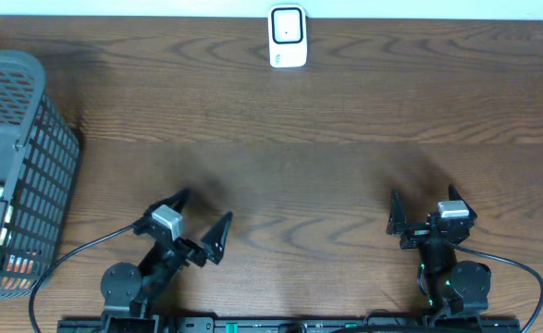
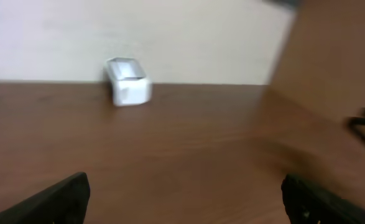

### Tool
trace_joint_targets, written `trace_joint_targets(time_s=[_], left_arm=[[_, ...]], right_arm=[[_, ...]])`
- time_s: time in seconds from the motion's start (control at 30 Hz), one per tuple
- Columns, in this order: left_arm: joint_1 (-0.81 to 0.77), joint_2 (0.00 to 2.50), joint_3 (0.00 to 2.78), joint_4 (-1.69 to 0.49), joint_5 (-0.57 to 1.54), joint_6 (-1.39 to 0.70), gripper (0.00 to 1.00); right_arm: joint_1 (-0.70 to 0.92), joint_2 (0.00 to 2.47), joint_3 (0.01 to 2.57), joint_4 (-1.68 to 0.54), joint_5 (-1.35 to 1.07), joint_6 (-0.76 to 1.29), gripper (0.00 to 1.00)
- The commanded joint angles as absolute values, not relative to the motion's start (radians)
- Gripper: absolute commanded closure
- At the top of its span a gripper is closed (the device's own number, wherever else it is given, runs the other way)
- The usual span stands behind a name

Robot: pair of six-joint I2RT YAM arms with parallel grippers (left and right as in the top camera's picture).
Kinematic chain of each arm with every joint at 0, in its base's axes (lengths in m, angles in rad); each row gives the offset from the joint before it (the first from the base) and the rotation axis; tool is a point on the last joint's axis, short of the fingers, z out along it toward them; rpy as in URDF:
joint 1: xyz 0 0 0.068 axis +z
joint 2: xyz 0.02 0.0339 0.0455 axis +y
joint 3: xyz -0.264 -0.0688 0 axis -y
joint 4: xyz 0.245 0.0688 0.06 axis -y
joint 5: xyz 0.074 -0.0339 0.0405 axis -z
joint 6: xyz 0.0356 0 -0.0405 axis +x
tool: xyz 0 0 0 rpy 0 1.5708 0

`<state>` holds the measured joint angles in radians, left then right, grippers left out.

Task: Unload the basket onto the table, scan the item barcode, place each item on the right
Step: 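Swing the left gripper over to the grey basket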

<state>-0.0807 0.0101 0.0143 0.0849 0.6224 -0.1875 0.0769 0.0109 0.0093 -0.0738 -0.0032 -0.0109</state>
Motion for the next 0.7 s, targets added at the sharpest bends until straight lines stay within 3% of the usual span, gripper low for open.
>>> trace_joint_targets(time_s=[0.0, 0.33, 0.67], left_arm=[[-0.084, 0.004, 0.005, 0.128, 0.759, -0.216, 0.02], [-0.084, 0.004, 0.020, 0.410, 0.738, -0.249, 0.02], [-0.083, 0.043, 0.241, 0.379, 0.517, -0.158, 0.03]], right_arm=[[0.076, 0.006, 0.006, -0.075, -0.002, -0.001, 0.01], [0.076, 0.006, 0.006, -0.075, -0.002, -0.001, 0.01], [0.076, 0.006, 0.006, -0.075, -0.002, -0.001, 0.01]])
